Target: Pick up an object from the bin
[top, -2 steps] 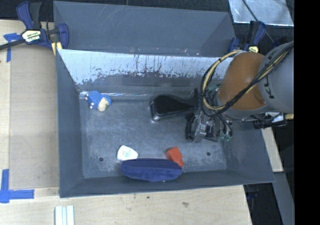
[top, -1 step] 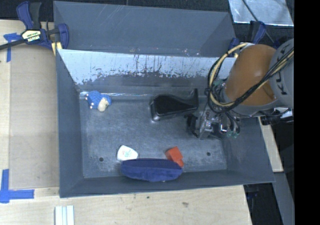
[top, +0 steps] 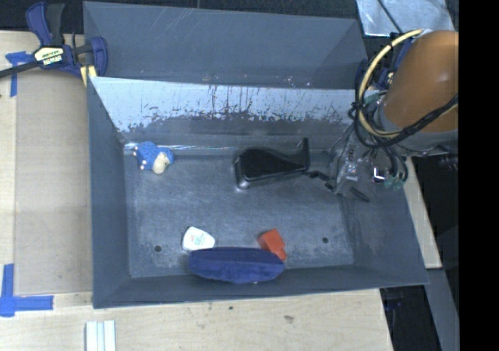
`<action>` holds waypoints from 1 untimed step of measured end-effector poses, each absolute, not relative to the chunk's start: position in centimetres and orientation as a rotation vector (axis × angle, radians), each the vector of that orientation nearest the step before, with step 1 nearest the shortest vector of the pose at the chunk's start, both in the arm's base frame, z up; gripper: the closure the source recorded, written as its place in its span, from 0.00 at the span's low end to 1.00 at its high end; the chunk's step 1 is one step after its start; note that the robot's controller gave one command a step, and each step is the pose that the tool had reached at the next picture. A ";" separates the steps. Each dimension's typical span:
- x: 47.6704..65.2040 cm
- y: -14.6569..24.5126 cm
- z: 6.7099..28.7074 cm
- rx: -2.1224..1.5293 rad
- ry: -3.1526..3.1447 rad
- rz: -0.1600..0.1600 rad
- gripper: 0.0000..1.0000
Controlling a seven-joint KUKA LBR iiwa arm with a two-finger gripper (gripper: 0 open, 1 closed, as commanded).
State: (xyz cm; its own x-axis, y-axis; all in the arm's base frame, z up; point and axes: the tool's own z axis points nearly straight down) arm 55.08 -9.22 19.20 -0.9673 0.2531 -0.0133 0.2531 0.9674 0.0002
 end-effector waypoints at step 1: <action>53.4 -10.1 25.8 0.405 3.104 -0.002 1.00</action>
Offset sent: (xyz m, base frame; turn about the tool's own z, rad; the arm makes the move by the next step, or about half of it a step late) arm -0.0188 -0.0077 0.0608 0.0022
